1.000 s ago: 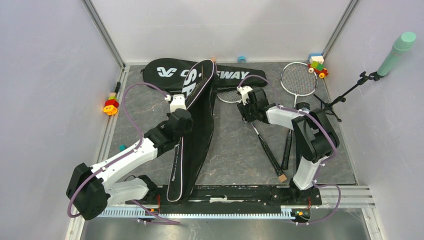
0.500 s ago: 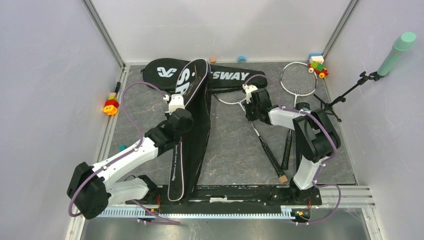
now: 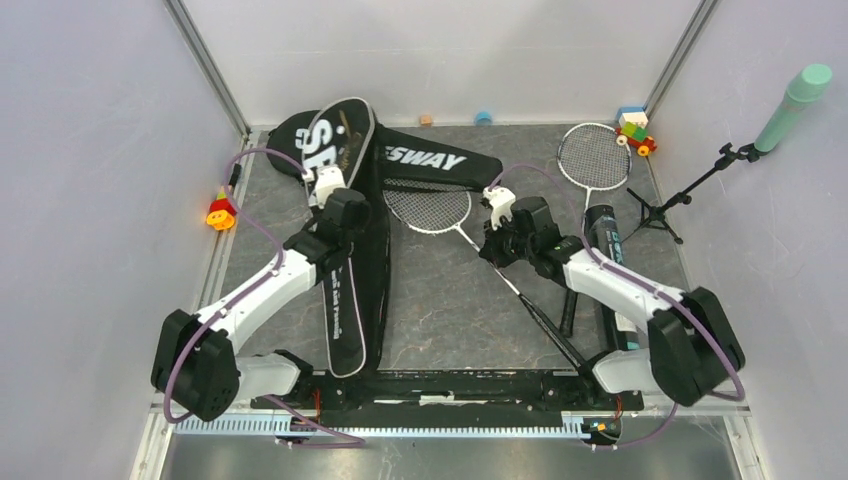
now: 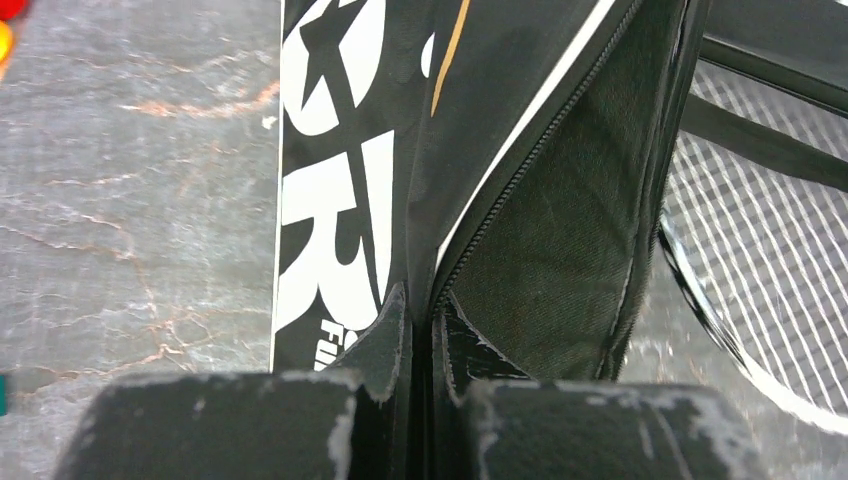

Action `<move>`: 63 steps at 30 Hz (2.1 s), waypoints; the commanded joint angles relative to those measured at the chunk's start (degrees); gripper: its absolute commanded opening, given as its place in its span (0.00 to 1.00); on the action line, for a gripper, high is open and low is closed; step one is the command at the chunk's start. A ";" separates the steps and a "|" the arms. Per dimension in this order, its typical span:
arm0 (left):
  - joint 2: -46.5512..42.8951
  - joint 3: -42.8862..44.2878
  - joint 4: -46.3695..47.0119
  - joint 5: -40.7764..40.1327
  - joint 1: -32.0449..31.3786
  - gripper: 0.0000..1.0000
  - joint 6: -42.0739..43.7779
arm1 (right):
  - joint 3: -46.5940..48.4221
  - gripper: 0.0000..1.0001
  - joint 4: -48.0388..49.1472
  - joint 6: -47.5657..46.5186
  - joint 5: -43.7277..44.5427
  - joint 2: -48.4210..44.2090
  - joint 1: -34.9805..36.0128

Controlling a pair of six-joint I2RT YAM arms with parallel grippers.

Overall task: Pack up the badminton gear
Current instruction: Pick up the racket from the center of the board, then place the racket in the racket bag.

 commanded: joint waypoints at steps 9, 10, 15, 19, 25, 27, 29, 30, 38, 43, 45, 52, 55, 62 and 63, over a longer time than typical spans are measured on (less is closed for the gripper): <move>-1.19 4.99 -0.70 -0.57 7.24 0.02 -1.26 | -2.97 0.00 -0.80 2.18 7.01 -16.08 2.61; -0.44 5.41 -0.45 -0.53 7.53 0.02 -0.88 | -3.39 0.00 -0.75 1.63 8.60 -16.86 2.73; 3.99 7.53 4.99 2.09 8.94 0.02 2.06 | -4.84 0.00 2.20 -1.31 8.18 -16.78 7.54; 6.75 10.64 5.25 4.69 9.55 0.02 4.26 | -5.50 0.00 2.68 -4.61 12.77 -16.32 11.01; 5.45 9.16 6.80 8.91 9.65 0.02 4.07 | -1.71 0.00 1.12 -7.41 23.37 -8.13 16.66; 5.46 9.08 6.46 8.55 9.65 0.02 3.94 | -0.38 0.00 0.38 -8.03 26.31 -4.85 18.56; 5.76 8.93 6.81 9.43 9.60 0.02 3.80 | 0.35 0.00 0.70 -8.49 26.57 -2.41 19.99; 6.15 8.94 7.21 10.39 9.67 0.02 3.80 | 0.42 0.00 1.36 -9.05 26.36 -1.51 20.73; 8.79 5.37 12.91 26.34 7.85 0.02 3.51 | 9.71 0.00 8.89 -1.59 26.22 9.82 23.25; 3.92 -2.70 17.39 36.12 4.19 0.02 0.39 | 19.45 0.00 16.99 5.15 22.74 19.67 21.86; 1.00 -6.30 18.19 39.35 3.45 0.02 -1.63 | 23.12 0.00 20.95 8.86 20.25 22.90 20.25; -5.68 -15.43 28.33 49.15 2.64 0.02 -9.50 | 23.71 0.00 36.75 24.29 12.53 27.34 16.32; -6.46 -16.94 32.38 50.21 2.55 0.02 -12.13 | 19.86 0.03 43.70 29.06 6.60 28.48 16.26; -8.72 -18.52 33.46 43.61 2.57 0.02 -11.33 | 13.36 0.36 42.02 21.43 -9.25 24.12 16.32; -8.89 -18.46 32.36 42.29 2.62 0.02 -10.35 | 11.86 0.42 39.12 18.29 -8.33 21.46 16.34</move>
